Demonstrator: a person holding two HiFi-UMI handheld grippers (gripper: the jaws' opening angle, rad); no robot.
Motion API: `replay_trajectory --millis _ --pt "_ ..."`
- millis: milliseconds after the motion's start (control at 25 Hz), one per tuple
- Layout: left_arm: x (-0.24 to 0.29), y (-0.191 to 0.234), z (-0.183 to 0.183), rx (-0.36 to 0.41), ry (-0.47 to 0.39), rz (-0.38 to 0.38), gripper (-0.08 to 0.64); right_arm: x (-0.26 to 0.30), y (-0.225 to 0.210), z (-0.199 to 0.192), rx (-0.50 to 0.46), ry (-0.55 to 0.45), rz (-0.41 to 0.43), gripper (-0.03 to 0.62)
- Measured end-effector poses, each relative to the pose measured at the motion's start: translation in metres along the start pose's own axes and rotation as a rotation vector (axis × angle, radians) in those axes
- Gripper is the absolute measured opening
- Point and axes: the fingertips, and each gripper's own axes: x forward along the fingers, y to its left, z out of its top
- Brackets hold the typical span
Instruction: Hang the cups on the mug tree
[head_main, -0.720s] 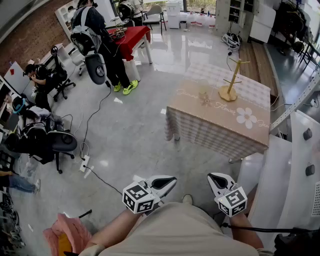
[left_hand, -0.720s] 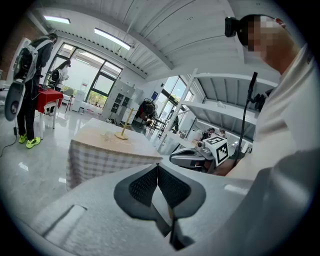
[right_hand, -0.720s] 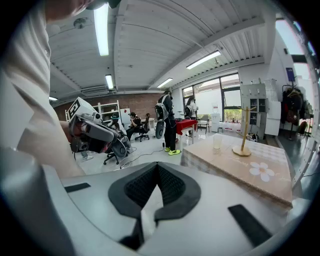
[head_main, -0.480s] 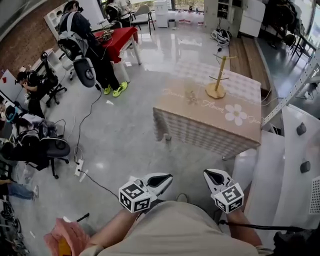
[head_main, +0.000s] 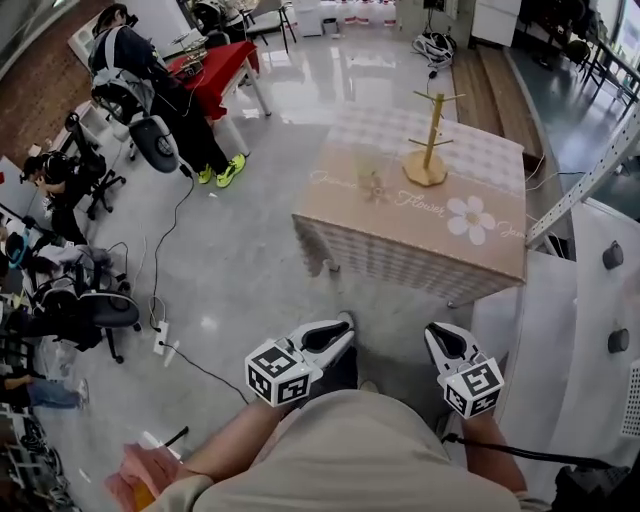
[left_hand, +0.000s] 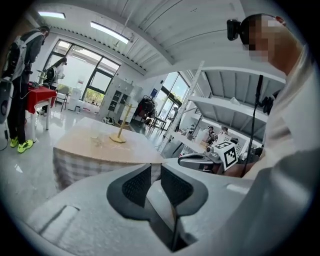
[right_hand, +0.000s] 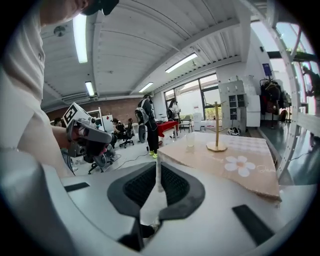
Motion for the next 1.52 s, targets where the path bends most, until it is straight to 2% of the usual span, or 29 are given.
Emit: replay_trajectory --millis 40,120,280,480,760,960,1120,1280,1520 --pt "0.009 0.011 0.005 -0.001 -0.001 -0.006 0.053 0.006 -0.009 0.002 0.002 -0.002 -0.017 0.038" --pt "0.028 0.036 0.014 -0.018 -0.005 -0.034 0.095 0.020 -0.025 0.004 0.004 0.011 -0.053 0.163" --pt "0.063 0.091 0.045 -0.050 -0.027 -0.082 0.181 0.047 -0.050 0.023 0.015 0.043 -0.120 0.184" --pt "0.113 0.178 0.094 -0.002 -0.015 -0.053 0.269 0.089 -0.085 0.067 0.019 0.052 -0.176 0.190" --pt "0.191 0.303 0.115 0.068 0.053 0.062 0.294 0.131 -0.130 0.096 0.097 0.050 -0.273 0.190" --pt "0.251 0.373 0.110 0.096 0.115 0.201 0.333 0.127 -0.157 0.095 0.134 0.080 -0.329 0.190" --pt "0.291 0.411 0.115 0.110 0.128 0.302 0.356 0.120 -0.185 0.100 0.157 0.091 -0.345 0.190" --pt "0.324 0.443 0.114 0.140 0.140 0.402 0.387 0.110 -0.214 0.108 0.109 0.132 -0.339 0.190" --pt "0.365 0.467 0.111 0.151 0.160 0.479 0.400 0.094 -0.265 0.108 0.101 0.171 -0.349 0.190"
